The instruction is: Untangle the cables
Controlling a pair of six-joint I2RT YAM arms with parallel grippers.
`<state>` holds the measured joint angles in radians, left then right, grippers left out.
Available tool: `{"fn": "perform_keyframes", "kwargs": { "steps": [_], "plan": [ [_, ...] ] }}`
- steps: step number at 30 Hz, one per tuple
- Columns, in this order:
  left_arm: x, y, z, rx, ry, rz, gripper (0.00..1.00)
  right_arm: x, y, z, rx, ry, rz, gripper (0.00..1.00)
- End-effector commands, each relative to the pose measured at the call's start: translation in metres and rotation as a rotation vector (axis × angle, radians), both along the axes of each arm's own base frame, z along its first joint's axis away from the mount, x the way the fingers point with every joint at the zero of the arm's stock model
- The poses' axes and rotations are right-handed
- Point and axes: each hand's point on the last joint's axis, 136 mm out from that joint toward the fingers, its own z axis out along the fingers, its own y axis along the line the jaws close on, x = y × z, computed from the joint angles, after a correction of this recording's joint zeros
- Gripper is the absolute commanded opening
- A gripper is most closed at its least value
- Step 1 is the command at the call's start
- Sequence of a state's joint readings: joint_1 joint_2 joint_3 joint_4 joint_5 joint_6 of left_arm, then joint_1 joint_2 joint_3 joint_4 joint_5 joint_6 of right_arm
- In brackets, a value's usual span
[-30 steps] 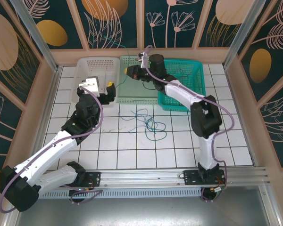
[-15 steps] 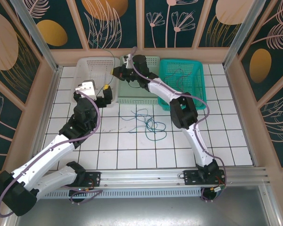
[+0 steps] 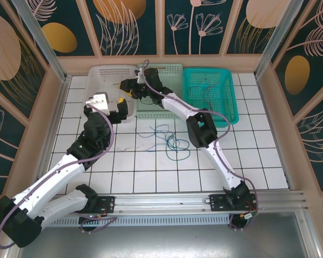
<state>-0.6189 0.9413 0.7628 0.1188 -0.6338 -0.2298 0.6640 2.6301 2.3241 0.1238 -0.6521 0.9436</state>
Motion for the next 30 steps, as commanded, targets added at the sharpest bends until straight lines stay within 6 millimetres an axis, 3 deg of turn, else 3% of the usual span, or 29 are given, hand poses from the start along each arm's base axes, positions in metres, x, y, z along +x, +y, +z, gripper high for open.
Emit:
{"fn": "perform_keyframes", "kwargs": {
  "steps": [1,5,11,15,17,20,23,27,30],
  "plan": [
    [-0.002,0.002,-0.003,-0.010,0.006,-0.001,0.99,-0.006,0.003,0.058,0.067,-0.091,-0.001,0.60],
    [-0.001,0.001,-0.002,-0.013,0.004,-0.003,0.99,-0.011,0.003,0.095,0.103,-0.152,-0.002,0.61],
    [-0.003,0.002,-0.004,-0.016,0.000,-0.006,0.99,-0.024,-0.005,0.128,0.118,-0.230,0.019,0.61],
    [-0.002,-0.018,-0.021,0.022,0.051,-0.116,0.99,-0.041,-0.020,0.156,0.109,-0.341,0.028,0.60],
    [-0.001,-0.032,-0.040,0.048,0.114,-0.186,0.99,-0.049,-0.034,0.164,0.051,-0.417,0.009,0.60],
    [-0.001,-0.036,-0.073,0.053,0.189,-0.197,0.99,-0.059,-0.067,0.160,-0.045,-0.479,-0.060,0.61],
    [-0.004,-0.024,-0.099,0.001,0.234,-0.122,0.99,-0.071,-0.111,0.151,-0.085,-0.498,-0.149,0.62],
    [-0.009,-0.029,-0.119,-0.078,0.276,-0.143,0.98,-0.089,-0.162,0.129,-0.136,-0.492,-0.228,0.61],
    [-0.012,-0.044,-0.134,-0.115,0.314,-0.218,0.96,-0.107,-0.189,0.106,-0.238,-0.494,-0.256,0.60]
  ]
}}
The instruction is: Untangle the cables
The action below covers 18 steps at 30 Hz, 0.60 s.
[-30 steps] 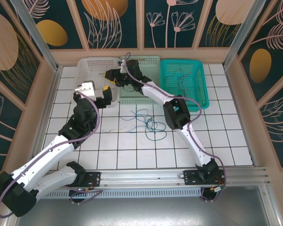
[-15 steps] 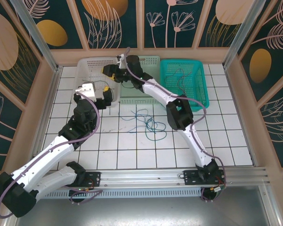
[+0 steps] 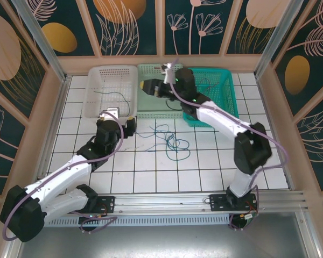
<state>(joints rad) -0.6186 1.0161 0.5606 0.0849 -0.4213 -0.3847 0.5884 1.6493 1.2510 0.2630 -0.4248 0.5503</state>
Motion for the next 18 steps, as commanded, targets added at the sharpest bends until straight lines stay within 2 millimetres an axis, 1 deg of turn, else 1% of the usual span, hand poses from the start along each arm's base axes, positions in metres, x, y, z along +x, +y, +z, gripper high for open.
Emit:
{"fn": "perform_keyframes", "kwargs": {
  "steps": [1,5,7,11,13,15,17,18],
  "plan": [
    [-0.001,-0.018,-0.011,-0.104,0.039,-0.057,0.95,-0.011,-0.027,-0.020,-0.106,-0.050,-0.076,0.60],
    [0.004,-0.026,-0.031,-0.091,0.110,-0.062,0.94,-0.035,-0.062,-0.052,-0.176,0.008,-0.153,0.58],
    [0.008,-0.033,-0.038,-0.094,0.138,-0.078,0.92,-0.048,-0.081,-0.067,-0.196,0.021,-0.199,0.57],
    [0.015,-0.049,-0.044,-0.118,0.178,-0.116,0.87,-0.068,-0.115,-0.096,-0.245,0.059,-0.286,0.55],
    [0.015,-0.061,-0.043,-0.144,0.182,-0.172,0.82,-0.079,-0.126,-0.113,-0.279,0.103,-0.299,0.53],
    [0.015,-0.075,-0.042,-0.160,0.187,-0.237,0.75,-0.088,-0.136,-0.133,-0.315,0.160,-0.315,0.53],
    [0.013,-0.086,-0.045,-0.155,0.209,-0.297,0.67,-0.093,-0.148,-0.151,-0.346,0.224,-0.356,0.53],
    [0.013,-0.089,-0.046,-0.148,0.220,-0.310,0.65,-0.097,-0.151,-0.160,-0.356,0.254,-0.359,0.53]
  ]
}}
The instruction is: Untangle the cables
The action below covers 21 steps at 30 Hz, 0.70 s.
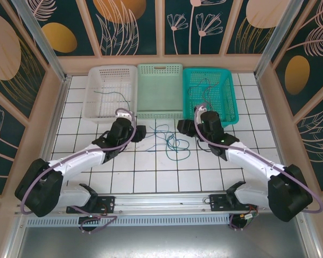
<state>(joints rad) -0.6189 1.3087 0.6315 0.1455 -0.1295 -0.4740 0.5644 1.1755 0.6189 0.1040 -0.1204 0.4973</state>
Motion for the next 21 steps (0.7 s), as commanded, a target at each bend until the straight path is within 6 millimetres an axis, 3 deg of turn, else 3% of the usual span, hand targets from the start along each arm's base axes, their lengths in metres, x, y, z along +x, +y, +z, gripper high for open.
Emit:
{"fn": "perform_keyframes", "kwargs": {
  "steps": [1,3,7,11,13,18,21],
  "plan": [
    [0.003,-0.026,0.016,-0.050,-0.018,-0.103,0.64,-0.011,-0.022,-0.032,-0.049,0.106,-0.081,0.53],
    [0.000,-0.029,0.018,-0.026,-0.032,-0.121,0.63,-0.009,-0.036,-0.043,-0.040,0.145,-0.128,0.52],
    [-0.012,-0.045,0.035,-0.001,-0.096,-0.190,0.63,-0.011,-0.042,-0.049,-0.030,0.162,-0.141,0.50],
    [-0.044,-0.088,0.046,-0.032,-0.106,-0.380,0.59,-0.011,-0.046,-0.053,-0.035,0.164,-0.157,0.50],
    [-0.062,-0.103,0.040,-0.061,-0.063,-0.447,0.55,-0.012,-0.047,-0.055,-0.033,0.171,-0.163,0.49],
    [-0.091,-0.106,0.022,-0.046,0.016,-0.512,0.53,-0.012,-0.050,-0.056,-0.019,0.166,-0.176,0.50],
    [-0.112,-0.120,0.021,-0.113,0.058,-0.587,0.54,-0.011,-0.051,-0.055,-0.013,0.162,-0.182,0.50]
  ]
}}
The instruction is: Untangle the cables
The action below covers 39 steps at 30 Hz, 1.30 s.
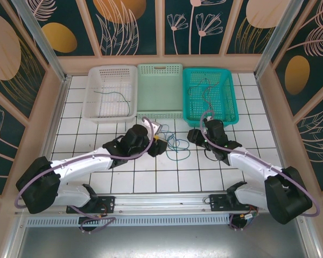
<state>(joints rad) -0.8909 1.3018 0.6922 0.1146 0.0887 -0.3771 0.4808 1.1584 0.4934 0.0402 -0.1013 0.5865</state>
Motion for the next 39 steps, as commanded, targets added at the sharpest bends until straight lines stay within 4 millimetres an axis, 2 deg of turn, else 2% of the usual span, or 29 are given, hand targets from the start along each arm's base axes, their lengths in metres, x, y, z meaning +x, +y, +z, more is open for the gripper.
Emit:
{"fn": "perform_keyframes", "kwargs": {
  "steps": [1,4,8,13,20,27,30,31,33,39],
  "plan": [
    [-0.031,-0.016,-0.004,-0.056,0.087,-0.106,0.54,0.006,-0.004,0.008,0.022,-0.032,-0.035,0.50],
    [-0.043,-0.031,-0.025,-0.036,0.166,-0.138,0.53,0.007,-0.004,0.010,0.024,-0.036,-0.036,0.50],
    [-0.048,-0.038,-0.047,0.012,0.224,-0.152,0.55,0.006,-0.006,0.010,0.018,-0.036,-0.041,0.51],
    [-0.032,-0.032,-0.066,0.089,0.212,-0.069,0.64,0.005,-0.010,0.010,0.016,-0.042,-0.052,0.53],
    [-0.001,-0.034,-0.100,0.215,0.233,0.070,0.67,0.004,-0.012,0.010,0.022,-0.041,-0.056,0.54],
    [0.021,-0.012,-0.106,0.248,0.214,0.209,0.67,0.002,-0.016,0.010,0.025,-0.050,-0.068,0.55],
    [0.024,-0.015,-0.103,0.242,0.189,0.196,0.67,0.002,-0.016,0.009,0.030,-0.051,-0.067,0.55],
    [0.024,-0.016,-0.112,0.264,0.197,0.190,0.67,0.002,-0.016,0.009,0.031,-0.049,-0.067,0.55],
    [0.027,-0.019,-0.117,0.279,0.196,0.184,0.66,0.002,-0.016,0.009,0.032,-0.049,-0.068,0.55],
    [0.031,-0.023,-0.125,0.296,0.191,0.173,0.61,0.001,-0.020,0.010,0.022,-0.054,-0.077,0.56]
  ]
}}
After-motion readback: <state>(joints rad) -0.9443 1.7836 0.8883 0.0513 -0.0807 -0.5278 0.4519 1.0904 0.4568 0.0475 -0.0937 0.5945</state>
